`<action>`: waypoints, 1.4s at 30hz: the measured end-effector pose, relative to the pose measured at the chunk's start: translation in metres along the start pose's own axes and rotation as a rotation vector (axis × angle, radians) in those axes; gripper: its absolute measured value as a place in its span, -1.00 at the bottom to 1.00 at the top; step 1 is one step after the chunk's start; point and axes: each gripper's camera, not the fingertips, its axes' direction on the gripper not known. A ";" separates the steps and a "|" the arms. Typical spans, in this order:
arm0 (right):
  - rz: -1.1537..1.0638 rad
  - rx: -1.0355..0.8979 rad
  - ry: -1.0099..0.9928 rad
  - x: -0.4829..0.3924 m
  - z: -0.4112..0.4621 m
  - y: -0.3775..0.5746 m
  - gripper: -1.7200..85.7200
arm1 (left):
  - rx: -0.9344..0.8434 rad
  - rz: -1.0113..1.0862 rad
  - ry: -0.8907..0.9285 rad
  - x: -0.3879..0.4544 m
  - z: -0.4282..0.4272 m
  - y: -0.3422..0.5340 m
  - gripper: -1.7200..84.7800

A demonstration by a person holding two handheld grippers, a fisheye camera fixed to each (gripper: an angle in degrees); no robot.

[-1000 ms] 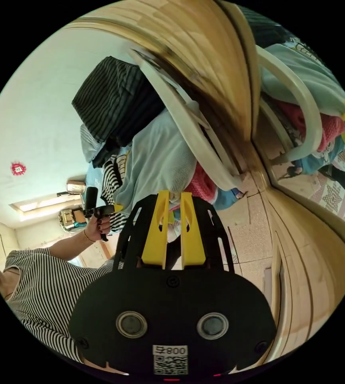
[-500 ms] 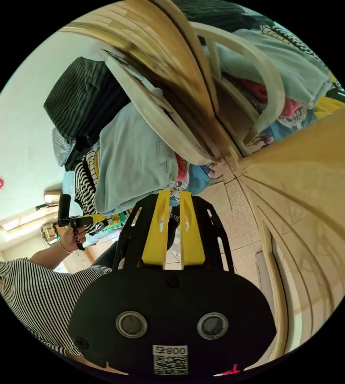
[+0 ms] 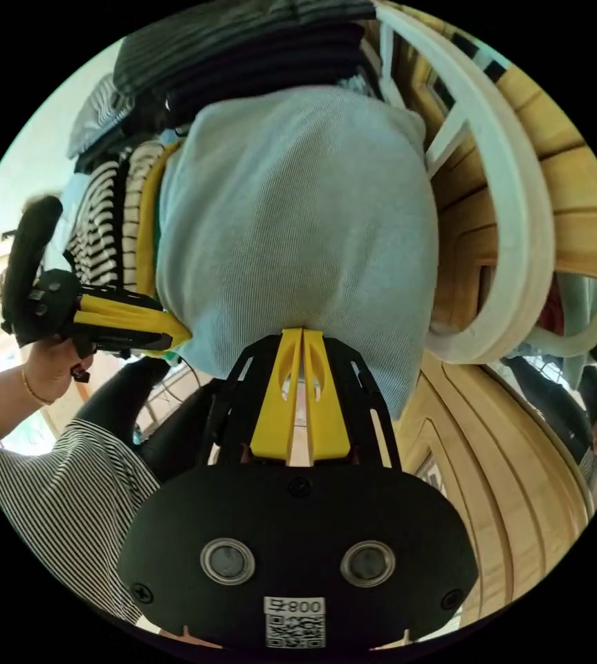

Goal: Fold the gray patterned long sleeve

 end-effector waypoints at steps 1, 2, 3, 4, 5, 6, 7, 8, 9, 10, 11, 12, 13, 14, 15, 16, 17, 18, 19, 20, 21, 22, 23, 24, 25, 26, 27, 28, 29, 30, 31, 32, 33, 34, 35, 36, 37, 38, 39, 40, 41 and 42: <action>-0.004 -0.004 0.021 -0.004 0.003 -0.002 -0.96 | -0.002 -0.002 0.006 0.000 0.002 0.000 -0.96; -0.016 -0.004 0.055 -0.011 0.009 -0.006 -0.96 | -0.007 -0.003 0.014 -0.001 0.006 0.000 -0.96; -0.029 0.000 0.077 -0.017 0.014 -0.009 -0.96 | -0.014 0.002 0.018 -0.003 0.009 0.001 -0.96; -0.033 0.000 0.083 -0.020 0.016 -0.011 -0.96 | -0.017 0.004 0.020 -0.003 0.009 0.003 -0.96; -0.035 0.002 0.085 -0.025 0.019 -0.015 -0.96 | -0.015 0.004 0.024 -0.006 0.009 0.006 -0.96; -0.026 0.006 0.077 -0.029 0.021 -0.019 -0.96 | -0.012 0.004 0.030 -0.008 0.007 0.011 -0.96; -0.022 0.008 0.072 -0.031 0.022 -0.021 -0.96 | -0.010 0.003 0.034 -0.010 0.005 0.014 -0.96; -0.017 0.010 0.064 -0.036 0.023 -0.025 -0.96 | 0.003 0.003 0.041 -0.012 -0.001 0.021 -0.96; -0.015 0.014 0.063 -0.041 0.025 -0.028 -0.96 | 0.031 0.015 0.049 -0.014 -0.010 0.031 -0.96; -0.016 0.015 0.066 -0.043 0.025 -0.030 -0.96 | 0.049 0.026 0.054 -0.015 -0.015 0.037 -0.96; -0.020 0.012 0.076 -0.049 0.028 -0.034 -0.96 | 0.091 0.046 0.063 -0.018 -0.029 0.050 -0.96; -0.026 0.007 0.092 -0.056 0.030 -0.038 -0.96 | 0.147 0.054 0.072 -0.024 -0.044 0.065 -0.96; -0.028 0.004 0.101 -0.060 0.031 -0.040 -0.96 | 0.178 0.057 0.077 -0.027 -0.053 0.074 -0.96; -0.027 -0.002 0.117 -0.067 0.034 -0.044 -0.96 | 0.237 0.057 0.084 -0.037 -0.069 0.091 -0.95; -0.028 -0.008 0.135 -0.074 0.037 -0.047 -0.96 | 0.286 0.046 0.080 -0.049 -0.084 0.108 -0.95; -0.027 -0.012 0.144 -0.078 0.039 -0.049 -0.96 | 0.308 0.035 0.078 -0.056 -0.091 0.117 -0.95; -0.021 -0.016 0.159 -0.084 0.042 -0.053 -0.96 | 0.352 0.012 0.081 -0.072 -0.103 0.134 -0.95; -0.005 -0.020 0.166 -0.089 0.044 -0.056 -0.96 | 0.388 -0.007 0.093 -0.089 -0.114 0.150 -0.95; 0.006 -0.022 0.166 -0.091 0.046 -0.057 -0.96 | 0.402 -0.016 0.102 -0.097 -0.119 0.157 -0.95; 0.029 -0.026 0.163 -0.095 0.048 -0.060 -0.96 | 0.429 -0.032 0.123 -0.115 -0.127 0.173 -0.94; 0.063 -0.036 0.151 -0.097 0.049 -0.063 -0.96 | 0.453 -0.041 0.142 -0.131 -0.134 0.187 -0.93; 0.083 -0.044 0.144 -0.098 0.049 -0.064 -0.96 | 0.463 -0.041 0.150 -0.139 -0.137 0.194 -0.93; 0.132 -0.052 0.129 -0.099 0.046 -0.065 -0.96 | 0.478 -0.038 0.161 -0.153 -0.144 0.208 -0.93; 0.188 -0.042 0.111 -0.102 0.043 -0.065 -0.96 | 0.490 -0.034 0.167 -0.165 -0.150 0.222 -0.92; 0.213 -0.034 0.106 -0.104 0.041 -0.064 -0.96 | 0.497 -0.032 0.171 -0.172 -0.154 0.229 -0.92; 0.260 -0.011 0.099 -0.110 0.036 -0.062 -0.96 | 0.515 -0.022 0.185 -0.184 -0.161 0.244 -0.92; 0.291 0.009 0.090 -0.120 0.031 -0.058 -0.96 | 0.536 -0.009 0.198 -0.197 -0.168 0.259 -0.91; 0.309 0.021 0.089 -0.125 0.028 -0.057 -0.96 | 0.545 -0.002 0.204 -0.205 -0.172 0.267 -0.91; 0.351 0.061 0.075 -0.137 0.021 -0.052 -0.96 | 0.558 0.014 0.217 -0.219 -0.179 0.283 -0.91; 0.376 0.113 0.039 -0.153 0.012 -0.049 -0.95 | 0.566 0.034 0.228 -0.235 -0.187 0.298 -0.91; 0.380 0.139 0.021 -0.162 0.008 -0.048 -0.95 | 0.567 0.043 0.232 -0.243 -0.190 0.305 -0.91; 0.387 0.195 -0.002 -0.183 -0.001 -0.049 -0.95 | 0.569 0.058 0.235 -0.260 -0.198 0.321 -0.91; 0.380 0.253 -0.042 -0.205 -0.009 -0.052 -0.94 | 0.570 0.069 0.233 -0.279 -0.205 0.336 -0.91; 0.366 0.282 -0.069 -0.217 -0.013 -0.055 -0.94 | 0.568 0.072 0.232 -0.288 -0.209 0.344 -0.91; 0.325 0.339 -0.130 -0.241 -0.020 -0.064 -0.93 | 0.562 0.071 0.231 -0.309 -0.214 0.358 -0.91; 0.277 0.380 -0.195 -0.264 -0.024 -0.078 -0.91 | 0.556 0.067 0.234 -0.330 -0.219 0.373 -0.90; 0.251 0.397 -0.226 -0.274 -0.026 -0.087 -0.90 | 0.551 0.063 0.235 -0.341 -0.220 0.379 -0.90; 0.204 0.427 -0.287 -0.295 -0.030 -0.106 -0.86 | 0.541 0.051 0.231 -0.361 -0.223 0.392 -0.90; 0.157 0.446 -0.353 -0.313 -0.031 -0.128 -0.83 | 0.534 0.038 0.223 -0.381 -0.225 0.403 -0.90; 0.134 0.452 -0.386 -0.322 -0.032 -0.140 -0.82 | 0.532 0.030 0.221 -0.390 -0.226 0.408 -0.90; 0.098 0.464 -0.450 -0.337 -0.032 -0.164 -0.81 | 0.533 0.013 0.225 -0.407 -0.226 0.418 -0.90; 0.065 0.469 -0.499 -0.350 -0.032 -0.187 -0.80 | 0.542 -0.006 0.236 -0.424 -0.227 0.427 -0.89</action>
